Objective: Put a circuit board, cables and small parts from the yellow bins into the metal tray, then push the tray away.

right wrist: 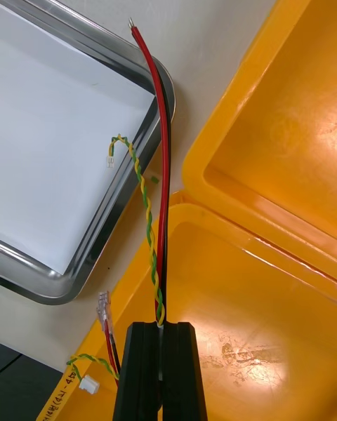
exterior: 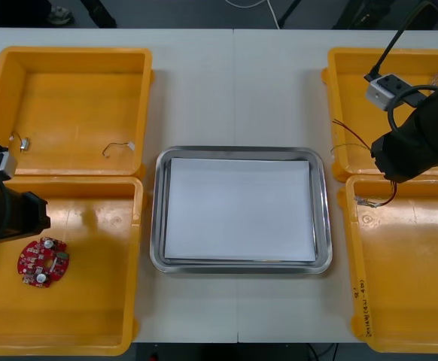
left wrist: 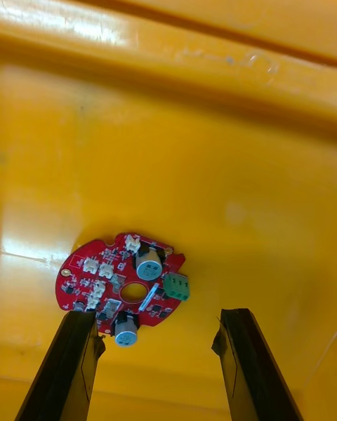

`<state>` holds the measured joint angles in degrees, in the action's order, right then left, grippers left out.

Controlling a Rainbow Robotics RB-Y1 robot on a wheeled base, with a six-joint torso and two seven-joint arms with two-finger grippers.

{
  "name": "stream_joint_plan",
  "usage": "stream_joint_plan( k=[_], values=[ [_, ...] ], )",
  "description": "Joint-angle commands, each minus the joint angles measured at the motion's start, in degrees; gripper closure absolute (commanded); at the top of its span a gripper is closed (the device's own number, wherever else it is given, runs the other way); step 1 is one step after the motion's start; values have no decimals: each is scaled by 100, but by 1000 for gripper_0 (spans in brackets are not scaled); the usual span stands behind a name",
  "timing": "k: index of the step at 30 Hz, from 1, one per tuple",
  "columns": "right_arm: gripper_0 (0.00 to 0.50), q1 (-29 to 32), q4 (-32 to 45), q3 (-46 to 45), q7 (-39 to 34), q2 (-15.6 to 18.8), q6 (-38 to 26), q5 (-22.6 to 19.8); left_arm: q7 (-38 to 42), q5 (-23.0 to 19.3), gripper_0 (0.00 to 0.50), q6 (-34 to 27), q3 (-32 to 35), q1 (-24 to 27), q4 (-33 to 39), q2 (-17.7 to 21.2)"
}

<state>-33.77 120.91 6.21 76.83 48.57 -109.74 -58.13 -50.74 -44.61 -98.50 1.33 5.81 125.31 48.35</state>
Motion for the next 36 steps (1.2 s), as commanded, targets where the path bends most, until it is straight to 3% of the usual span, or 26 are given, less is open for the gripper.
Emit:
stream_joint_plan(
  k=[1, 21, 36],
  values=[
    [500, -226, 143, 56, 113, 232, -26, 47, 205, -57, 0, -179, 183, 447, 186, 210],
    [500, -209, 143, 56, 60, 215, -26, 91, 2024, -30, 0, -583, 631, 518, 178, 193],
    [500, -200, 143, 47, 42, 197, -26, 223, 3396, 383, 0, -583, 640, 518, 169, -484]
  ],
)
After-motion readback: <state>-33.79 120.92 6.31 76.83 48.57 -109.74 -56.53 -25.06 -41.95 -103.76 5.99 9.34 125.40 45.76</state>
